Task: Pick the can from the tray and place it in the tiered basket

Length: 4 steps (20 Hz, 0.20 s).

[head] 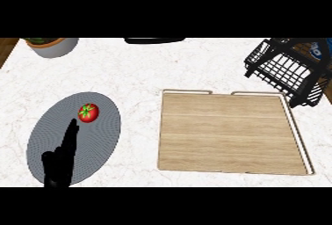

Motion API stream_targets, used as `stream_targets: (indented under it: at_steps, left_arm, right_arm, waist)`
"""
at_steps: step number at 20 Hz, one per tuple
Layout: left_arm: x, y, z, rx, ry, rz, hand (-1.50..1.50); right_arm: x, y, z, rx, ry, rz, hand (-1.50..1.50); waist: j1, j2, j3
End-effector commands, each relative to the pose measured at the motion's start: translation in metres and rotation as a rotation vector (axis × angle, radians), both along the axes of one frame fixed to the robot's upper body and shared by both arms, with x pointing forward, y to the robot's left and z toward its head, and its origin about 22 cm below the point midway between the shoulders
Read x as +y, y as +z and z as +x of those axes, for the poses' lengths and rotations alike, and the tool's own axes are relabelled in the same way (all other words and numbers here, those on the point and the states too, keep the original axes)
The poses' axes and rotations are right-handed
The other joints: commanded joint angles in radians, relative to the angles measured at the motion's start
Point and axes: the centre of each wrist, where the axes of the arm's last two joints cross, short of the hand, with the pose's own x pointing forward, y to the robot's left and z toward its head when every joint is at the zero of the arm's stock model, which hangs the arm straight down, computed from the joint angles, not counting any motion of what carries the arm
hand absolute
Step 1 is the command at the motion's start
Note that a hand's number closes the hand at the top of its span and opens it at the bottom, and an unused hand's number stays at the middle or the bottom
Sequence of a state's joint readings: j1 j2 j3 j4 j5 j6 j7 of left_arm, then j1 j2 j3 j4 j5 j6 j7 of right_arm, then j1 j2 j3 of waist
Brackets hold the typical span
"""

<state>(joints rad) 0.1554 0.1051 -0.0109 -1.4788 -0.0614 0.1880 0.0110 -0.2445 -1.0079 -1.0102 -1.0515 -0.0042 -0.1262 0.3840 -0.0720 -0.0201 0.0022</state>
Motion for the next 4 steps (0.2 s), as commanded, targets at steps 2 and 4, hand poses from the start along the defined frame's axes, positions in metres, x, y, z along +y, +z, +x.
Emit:
stream_targets:
  at_steps: [2,4]
  left_arm:
    - [-0.011,-0.006,0.001,0.043,0.019,-0.022,0.00]
    - [-0.012,-0.017,-0.007,0.051,0.007,-0.002,0.00]
  right_arm:
    - [-0.018,-0.030,-0.086,-0.001,0.043,-0.013,-1.50]
    - [-0.021,-0.028,-0.120,-0.016,0.056,-0.012,-1.50]
  waist:
    - [-0.007,0.007,-0.001]
    - [0.002,0.009,-0.002]
